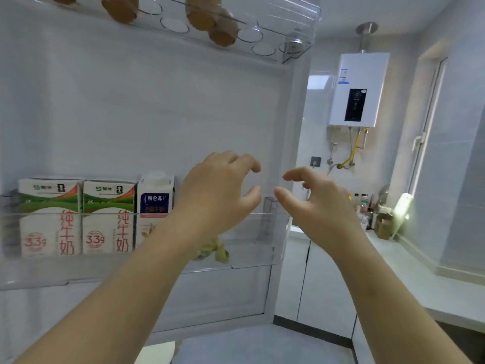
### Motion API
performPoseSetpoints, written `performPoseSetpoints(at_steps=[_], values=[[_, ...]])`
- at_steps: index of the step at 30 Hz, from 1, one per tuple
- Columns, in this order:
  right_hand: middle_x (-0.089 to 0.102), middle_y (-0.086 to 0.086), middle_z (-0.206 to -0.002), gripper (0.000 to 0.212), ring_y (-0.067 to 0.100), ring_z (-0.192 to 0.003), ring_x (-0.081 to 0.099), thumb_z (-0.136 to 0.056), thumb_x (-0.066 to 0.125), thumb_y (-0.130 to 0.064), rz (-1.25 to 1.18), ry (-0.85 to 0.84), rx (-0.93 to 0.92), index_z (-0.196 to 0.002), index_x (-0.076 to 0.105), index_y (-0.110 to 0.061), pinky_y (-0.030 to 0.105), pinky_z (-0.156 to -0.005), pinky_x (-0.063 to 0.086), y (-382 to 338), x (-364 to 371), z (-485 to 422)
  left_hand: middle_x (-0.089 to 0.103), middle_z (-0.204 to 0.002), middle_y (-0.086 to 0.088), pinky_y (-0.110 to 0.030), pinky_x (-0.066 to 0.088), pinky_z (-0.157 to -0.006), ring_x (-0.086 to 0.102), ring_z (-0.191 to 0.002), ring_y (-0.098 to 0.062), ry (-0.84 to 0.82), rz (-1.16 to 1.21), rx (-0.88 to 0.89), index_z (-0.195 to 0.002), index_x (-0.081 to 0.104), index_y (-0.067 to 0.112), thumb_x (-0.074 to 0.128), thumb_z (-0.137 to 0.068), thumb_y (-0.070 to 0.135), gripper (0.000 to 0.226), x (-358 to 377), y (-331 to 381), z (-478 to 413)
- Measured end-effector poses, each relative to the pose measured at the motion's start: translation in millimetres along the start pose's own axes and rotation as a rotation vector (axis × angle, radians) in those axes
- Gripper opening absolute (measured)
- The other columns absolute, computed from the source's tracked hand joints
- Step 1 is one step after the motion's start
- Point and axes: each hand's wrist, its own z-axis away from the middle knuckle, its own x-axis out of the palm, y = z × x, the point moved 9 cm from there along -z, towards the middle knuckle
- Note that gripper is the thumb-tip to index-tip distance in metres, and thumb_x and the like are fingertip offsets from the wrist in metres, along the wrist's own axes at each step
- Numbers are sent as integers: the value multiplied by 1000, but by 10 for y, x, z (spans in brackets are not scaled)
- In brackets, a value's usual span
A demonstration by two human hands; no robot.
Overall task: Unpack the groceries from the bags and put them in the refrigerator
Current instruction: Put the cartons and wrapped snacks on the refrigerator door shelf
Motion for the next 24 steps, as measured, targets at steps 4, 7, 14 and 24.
performPoseSetpoints(at_steps=[4,7,14,24], values=[[59,-8,-116,33,14,-112,50,-84,61,-35,128,73,73,-115,59,-25,34,-91,42,224,-292,321,58,-111,4,-28,35,-81,47,-107,-19,-1,53,87,-120,55,26,53,-88,34,33,228,357,80],[59,-8,-117,33,13,-113,49,-85,59,-34,251,93,149,-116,59,-24,32,-95,41,430,-484,645,63,-95,-3,-30,36,-70,55,-91,-27,-33,103,213,-108,65,18,56,-83,29,29,467,697,201],[52,-10,-128,38,11,-120,43,-89,54,-36,474,36,445,-125,51,-26,30,-98,36,1056,-794,1574,56,-121,2,-29,37,-88,46,-113,-19,-247,270,368,-124,52,24,49,-91,36,35,1227,1475,678],[48,-8,-134,39,15,-124,40,-88,51,-37,587,14,965,-126,49,-28,35,-101,37,1967,-1454,3281,52,-120,2,-29,40,-88,44,-110,-18,-618,455,611,-124,49,26,47,-93,35,33,2276,2981,1730]])
